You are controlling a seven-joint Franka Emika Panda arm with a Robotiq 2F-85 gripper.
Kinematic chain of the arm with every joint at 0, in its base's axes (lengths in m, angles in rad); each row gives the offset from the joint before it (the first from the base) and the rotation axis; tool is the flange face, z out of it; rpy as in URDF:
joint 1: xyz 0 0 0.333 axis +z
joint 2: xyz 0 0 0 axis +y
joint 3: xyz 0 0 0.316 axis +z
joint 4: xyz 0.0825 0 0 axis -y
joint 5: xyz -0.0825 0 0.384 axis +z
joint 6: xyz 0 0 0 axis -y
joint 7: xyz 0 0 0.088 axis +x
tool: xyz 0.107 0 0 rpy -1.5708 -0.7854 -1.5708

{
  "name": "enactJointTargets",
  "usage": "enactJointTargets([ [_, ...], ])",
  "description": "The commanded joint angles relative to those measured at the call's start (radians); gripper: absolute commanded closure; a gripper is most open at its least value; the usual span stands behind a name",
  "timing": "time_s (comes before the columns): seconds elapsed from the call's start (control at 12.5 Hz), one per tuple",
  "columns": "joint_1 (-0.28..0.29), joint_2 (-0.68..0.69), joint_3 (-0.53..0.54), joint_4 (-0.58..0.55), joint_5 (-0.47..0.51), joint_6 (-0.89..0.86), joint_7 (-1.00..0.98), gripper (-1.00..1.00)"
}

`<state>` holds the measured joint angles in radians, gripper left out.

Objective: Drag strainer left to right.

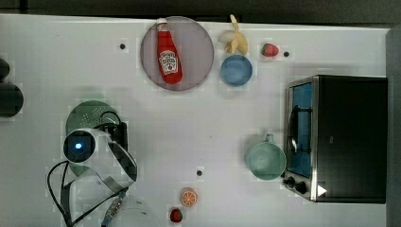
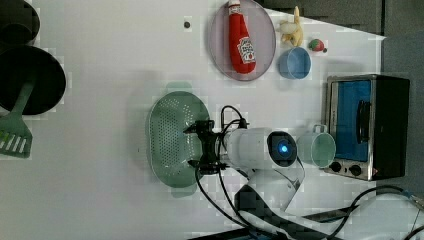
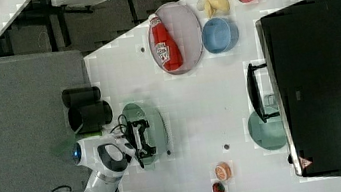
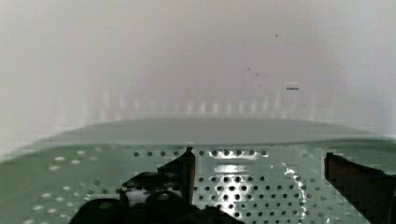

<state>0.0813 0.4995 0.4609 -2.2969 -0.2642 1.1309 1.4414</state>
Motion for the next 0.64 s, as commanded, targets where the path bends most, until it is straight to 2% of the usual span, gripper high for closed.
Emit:
enactJointTargets([
  [0.08,-0.03,-0.012,-0.034,0.004,0.013,0.014,0.021,-1.0],
  [0.64,-0.145,-0.086,-0.055,-0.088,0.013,0.01,-0.112,-1.0],
])
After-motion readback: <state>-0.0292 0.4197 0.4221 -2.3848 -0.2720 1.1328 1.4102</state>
